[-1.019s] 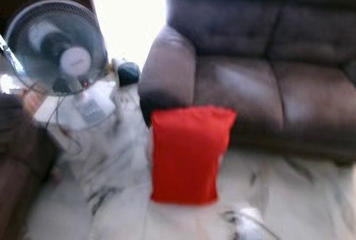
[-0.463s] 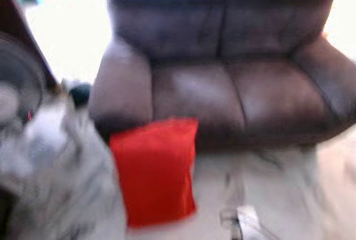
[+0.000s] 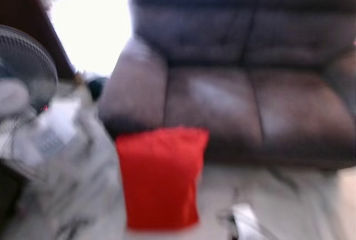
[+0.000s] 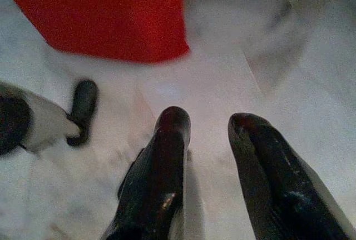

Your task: Move the pillow to the sofa from floor

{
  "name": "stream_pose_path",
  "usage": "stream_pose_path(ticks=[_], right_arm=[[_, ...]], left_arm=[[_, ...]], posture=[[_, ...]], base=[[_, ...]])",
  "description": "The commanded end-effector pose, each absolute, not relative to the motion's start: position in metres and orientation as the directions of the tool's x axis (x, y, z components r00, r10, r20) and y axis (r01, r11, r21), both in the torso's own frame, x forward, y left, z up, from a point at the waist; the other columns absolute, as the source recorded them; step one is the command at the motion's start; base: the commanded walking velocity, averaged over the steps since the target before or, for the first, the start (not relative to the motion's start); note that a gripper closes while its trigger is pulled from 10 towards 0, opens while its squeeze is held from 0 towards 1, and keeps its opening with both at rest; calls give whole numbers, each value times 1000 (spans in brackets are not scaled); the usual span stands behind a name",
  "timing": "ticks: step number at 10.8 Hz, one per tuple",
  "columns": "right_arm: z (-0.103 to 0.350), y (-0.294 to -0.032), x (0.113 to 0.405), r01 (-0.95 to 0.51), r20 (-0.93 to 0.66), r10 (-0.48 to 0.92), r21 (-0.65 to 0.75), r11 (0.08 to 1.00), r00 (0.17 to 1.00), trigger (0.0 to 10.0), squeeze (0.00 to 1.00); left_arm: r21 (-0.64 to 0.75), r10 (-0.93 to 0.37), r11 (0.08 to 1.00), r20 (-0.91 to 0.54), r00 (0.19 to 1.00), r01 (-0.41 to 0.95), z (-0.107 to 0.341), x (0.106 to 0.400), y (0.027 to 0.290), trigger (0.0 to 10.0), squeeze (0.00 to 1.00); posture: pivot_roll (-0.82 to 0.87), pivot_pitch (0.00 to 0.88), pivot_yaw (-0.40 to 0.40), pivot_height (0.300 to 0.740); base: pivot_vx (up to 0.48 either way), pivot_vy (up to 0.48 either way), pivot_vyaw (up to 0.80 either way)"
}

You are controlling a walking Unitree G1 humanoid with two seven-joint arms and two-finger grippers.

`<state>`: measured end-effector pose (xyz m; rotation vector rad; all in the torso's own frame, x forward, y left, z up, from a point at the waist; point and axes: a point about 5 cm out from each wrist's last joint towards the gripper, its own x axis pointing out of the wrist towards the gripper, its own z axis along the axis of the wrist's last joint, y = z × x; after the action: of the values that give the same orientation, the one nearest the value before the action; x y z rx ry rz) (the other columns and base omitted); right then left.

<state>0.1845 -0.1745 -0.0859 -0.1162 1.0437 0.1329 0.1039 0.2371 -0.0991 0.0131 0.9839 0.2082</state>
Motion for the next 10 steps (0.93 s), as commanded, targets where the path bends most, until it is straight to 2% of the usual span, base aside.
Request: stream_pose_path(ticks=[1,4,10], right_arm=[[-91,-184,172,-126,-886,24,-39,991,463,10000,0],[-92,-176,172,-136,-886,33,-34,990,463,10000,0],[-92,-179,171,-120,-885,35,-23,993,465,10000,0]], left_arm=[[99,181,979,-830,528,-179,-100,102,235,10000,0],[99,181,979,-829,528,-181,-100,102,235,10000,0],[99,173,981,-831,529,-166,-100,102,234,10000,0]], posture=[[131,135,-22,723],[133,136,-24,723],[132,129,-24,723]], base=[[274,0,0],[281,0,0],[0,0,0]])
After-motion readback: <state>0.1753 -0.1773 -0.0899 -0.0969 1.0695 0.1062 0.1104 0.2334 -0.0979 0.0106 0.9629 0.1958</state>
